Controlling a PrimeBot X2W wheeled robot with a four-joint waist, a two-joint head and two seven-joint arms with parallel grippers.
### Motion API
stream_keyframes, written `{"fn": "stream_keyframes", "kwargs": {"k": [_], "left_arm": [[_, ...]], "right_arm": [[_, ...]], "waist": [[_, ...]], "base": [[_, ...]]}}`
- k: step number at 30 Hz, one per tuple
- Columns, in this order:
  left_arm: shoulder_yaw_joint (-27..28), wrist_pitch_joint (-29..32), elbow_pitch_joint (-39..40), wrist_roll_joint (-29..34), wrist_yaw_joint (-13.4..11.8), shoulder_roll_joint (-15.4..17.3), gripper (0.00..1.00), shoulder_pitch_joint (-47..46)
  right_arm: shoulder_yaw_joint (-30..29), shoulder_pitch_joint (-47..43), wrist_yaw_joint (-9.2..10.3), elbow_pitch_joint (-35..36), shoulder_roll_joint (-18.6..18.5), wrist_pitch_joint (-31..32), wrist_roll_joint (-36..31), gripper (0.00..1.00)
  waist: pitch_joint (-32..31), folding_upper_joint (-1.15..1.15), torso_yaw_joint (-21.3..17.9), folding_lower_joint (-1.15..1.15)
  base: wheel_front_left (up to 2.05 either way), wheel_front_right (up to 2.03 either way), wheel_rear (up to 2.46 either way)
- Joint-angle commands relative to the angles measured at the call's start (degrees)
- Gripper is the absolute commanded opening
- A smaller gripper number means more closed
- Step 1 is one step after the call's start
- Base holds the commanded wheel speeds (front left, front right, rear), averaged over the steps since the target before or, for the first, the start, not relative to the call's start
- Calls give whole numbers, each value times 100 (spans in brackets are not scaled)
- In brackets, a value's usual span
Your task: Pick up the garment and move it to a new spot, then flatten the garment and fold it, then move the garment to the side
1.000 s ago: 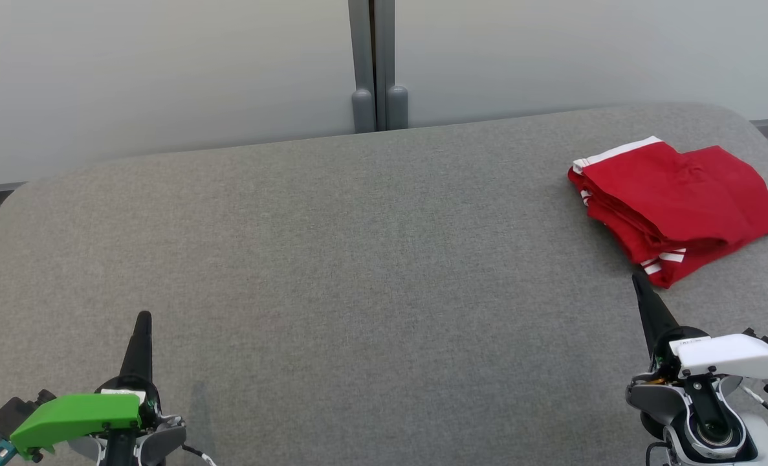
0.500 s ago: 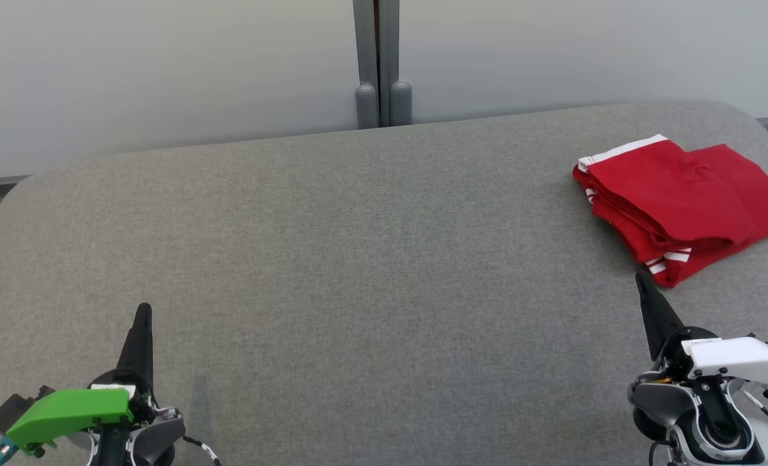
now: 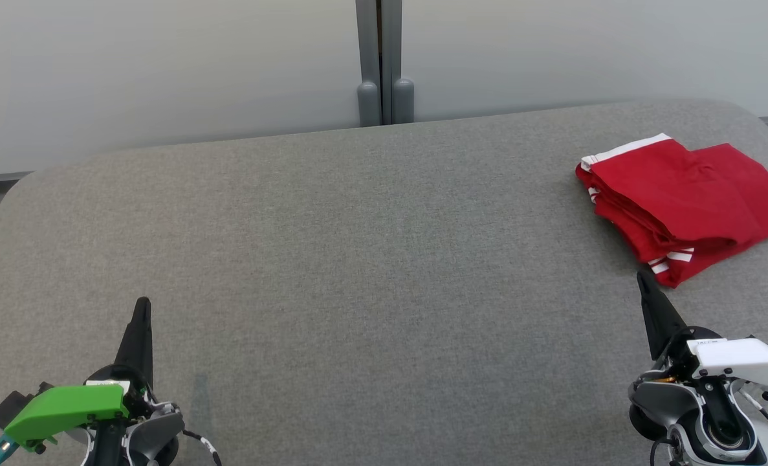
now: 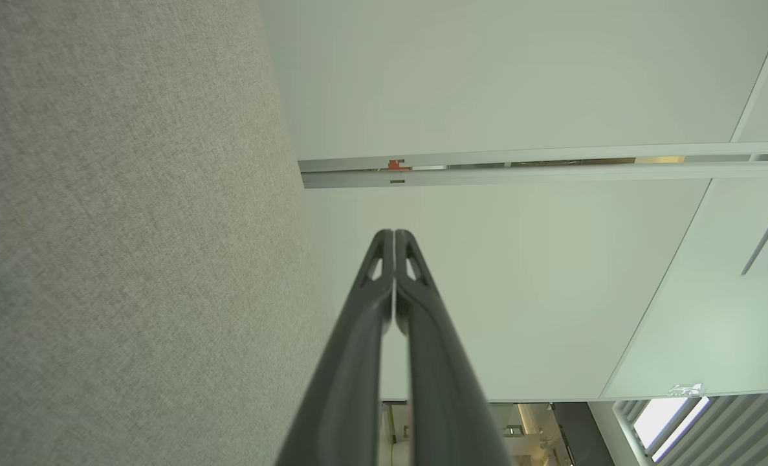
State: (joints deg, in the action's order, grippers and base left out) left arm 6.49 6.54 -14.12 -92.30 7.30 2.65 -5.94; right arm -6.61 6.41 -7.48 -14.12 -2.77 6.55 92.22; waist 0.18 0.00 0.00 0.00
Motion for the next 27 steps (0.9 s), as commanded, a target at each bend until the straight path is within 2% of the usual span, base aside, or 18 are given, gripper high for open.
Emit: {"fn": "stream_keyframes", "kwargs": {"k": [1, 27], "left_arm": [[16, 22, 15, -19, 35, 42, 0, -62], [15, 21, 16, -19, 35, 41, 0, -61]], "right_arm": [[-13, -45, -2, 34, -6, 20, 34, 0], [-10, -44, -2, 34, -6, 18, 36, 0]], "waist": [[0, 0, 0, 0], [0, 0, 0, 0]], "base": [[0, 0, 0], [0, 0, 0]]}}
